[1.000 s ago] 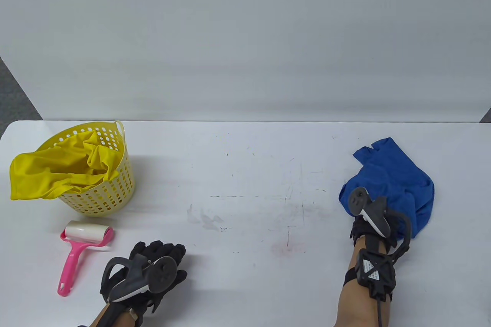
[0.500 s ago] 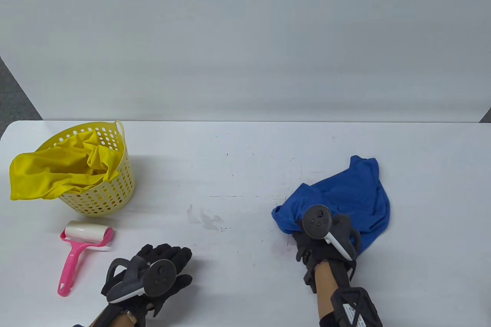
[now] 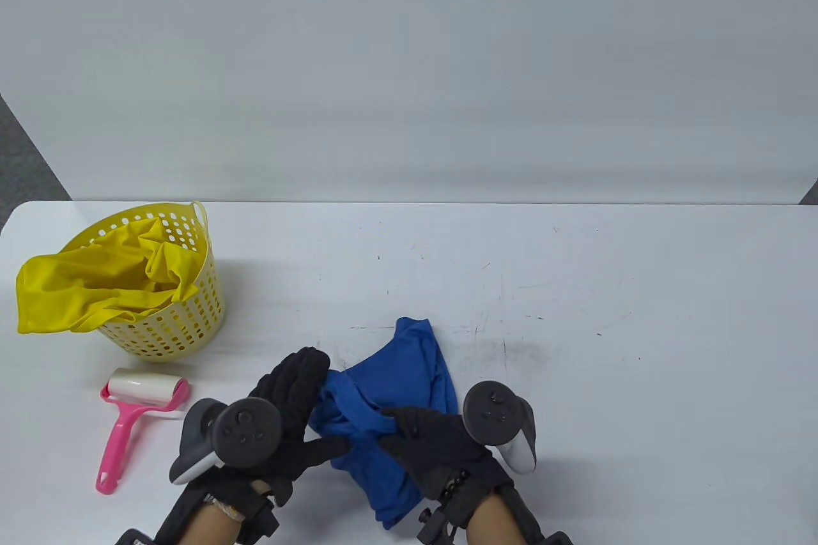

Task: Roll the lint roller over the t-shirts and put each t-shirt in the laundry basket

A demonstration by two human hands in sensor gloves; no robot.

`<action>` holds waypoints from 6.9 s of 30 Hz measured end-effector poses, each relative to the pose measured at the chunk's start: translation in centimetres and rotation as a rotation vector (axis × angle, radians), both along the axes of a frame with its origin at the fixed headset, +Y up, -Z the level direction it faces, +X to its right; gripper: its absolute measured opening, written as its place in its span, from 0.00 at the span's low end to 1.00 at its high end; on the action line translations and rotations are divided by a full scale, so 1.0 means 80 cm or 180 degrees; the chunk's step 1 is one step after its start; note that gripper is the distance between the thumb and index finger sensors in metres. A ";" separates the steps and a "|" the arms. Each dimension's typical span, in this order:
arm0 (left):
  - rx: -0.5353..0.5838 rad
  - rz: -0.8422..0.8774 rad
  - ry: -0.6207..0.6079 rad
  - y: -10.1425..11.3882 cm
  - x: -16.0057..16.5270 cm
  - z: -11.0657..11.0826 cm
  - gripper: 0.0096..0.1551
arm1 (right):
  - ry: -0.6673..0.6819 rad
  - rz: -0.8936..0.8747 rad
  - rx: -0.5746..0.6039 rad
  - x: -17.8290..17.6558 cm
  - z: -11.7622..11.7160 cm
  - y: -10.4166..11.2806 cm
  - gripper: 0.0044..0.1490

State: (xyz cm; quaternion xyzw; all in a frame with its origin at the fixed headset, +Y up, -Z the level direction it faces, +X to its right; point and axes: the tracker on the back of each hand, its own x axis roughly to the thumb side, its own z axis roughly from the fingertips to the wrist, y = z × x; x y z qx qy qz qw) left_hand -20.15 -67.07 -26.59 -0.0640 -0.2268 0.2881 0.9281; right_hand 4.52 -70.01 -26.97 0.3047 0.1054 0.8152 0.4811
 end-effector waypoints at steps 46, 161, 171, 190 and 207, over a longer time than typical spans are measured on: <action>0.0252 -0.1511 -0.0416 -0.060 0.003 -0.005 0.23 | -0.0825 0.2746 0.1023 0.001 -0.020 -0.065 0.55; 0.0277 -0.0388 0.0911 -0.040 -0.100 -0.017 0.32 | -0.1729 0.1956 0.0522 0.068 -0.050 -0.069 0.26; 0.0323 0.0848 0.1347 -0.041 -0.131 -0.015 0.34 | -0.0702 0.0054 0.1142 0.112 -0.008 0.041 0.30; 0.0615 0.0984 0.1556 -0.044 -0.145 -0.010 0.30 | 0.0255 0.3214 0.0729 0.006 -0.019 -0.070 0.62; 0.0572 0.0839 0.1585 -0.052 -0.145 -0.014 0.30 | -0.2415 0.1013 0.1672 0.114 -0.017 0.003 0.28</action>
